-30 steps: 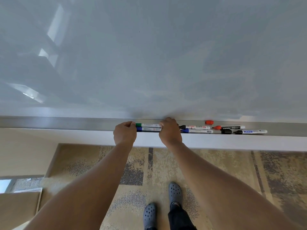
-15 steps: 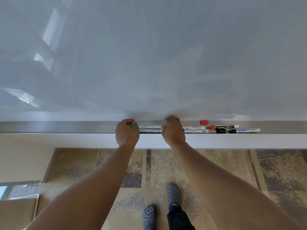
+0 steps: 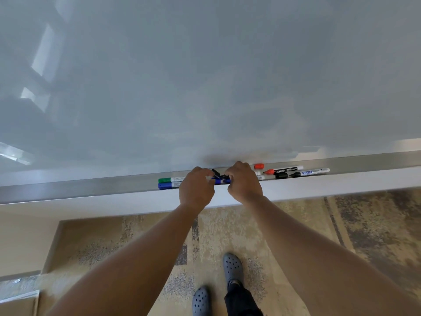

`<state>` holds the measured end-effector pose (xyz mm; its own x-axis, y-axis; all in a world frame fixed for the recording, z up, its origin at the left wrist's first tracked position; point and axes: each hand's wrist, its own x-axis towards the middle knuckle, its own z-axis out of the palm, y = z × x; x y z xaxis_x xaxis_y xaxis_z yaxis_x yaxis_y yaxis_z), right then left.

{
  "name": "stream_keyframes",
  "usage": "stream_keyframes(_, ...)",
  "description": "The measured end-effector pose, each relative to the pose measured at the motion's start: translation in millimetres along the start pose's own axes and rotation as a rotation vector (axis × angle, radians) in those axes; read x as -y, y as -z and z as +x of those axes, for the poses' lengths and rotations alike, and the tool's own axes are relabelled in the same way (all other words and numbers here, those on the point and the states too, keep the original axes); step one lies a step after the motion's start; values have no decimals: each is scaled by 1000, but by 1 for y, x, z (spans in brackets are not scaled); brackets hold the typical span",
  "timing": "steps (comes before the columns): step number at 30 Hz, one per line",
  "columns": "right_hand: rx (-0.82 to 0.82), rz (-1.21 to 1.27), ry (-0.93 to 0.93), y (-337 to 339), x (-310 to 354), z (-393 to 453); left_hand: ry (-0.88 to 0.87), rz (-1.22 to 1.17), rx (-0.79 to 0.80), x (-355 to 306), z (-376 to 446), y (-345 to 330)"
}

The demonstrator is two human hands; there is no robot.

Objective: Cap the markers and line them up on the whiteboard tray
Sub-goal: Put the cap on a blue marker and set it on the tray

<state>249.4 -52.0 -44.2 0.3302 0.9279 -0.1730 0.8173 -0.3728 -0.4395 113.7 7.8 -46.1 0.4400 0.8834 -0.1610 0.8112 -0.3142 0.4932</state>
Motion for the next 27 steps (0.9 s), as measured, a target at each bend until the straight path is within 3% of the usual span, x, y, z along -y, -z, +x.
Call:
stream_keyframes(20,155,-177,13,8,-31,1,-137,233,66,-4,7,-20)
stream_keyframes(27,171,-218,42,11,-34,6,-113,195,55,-8,9,-21)
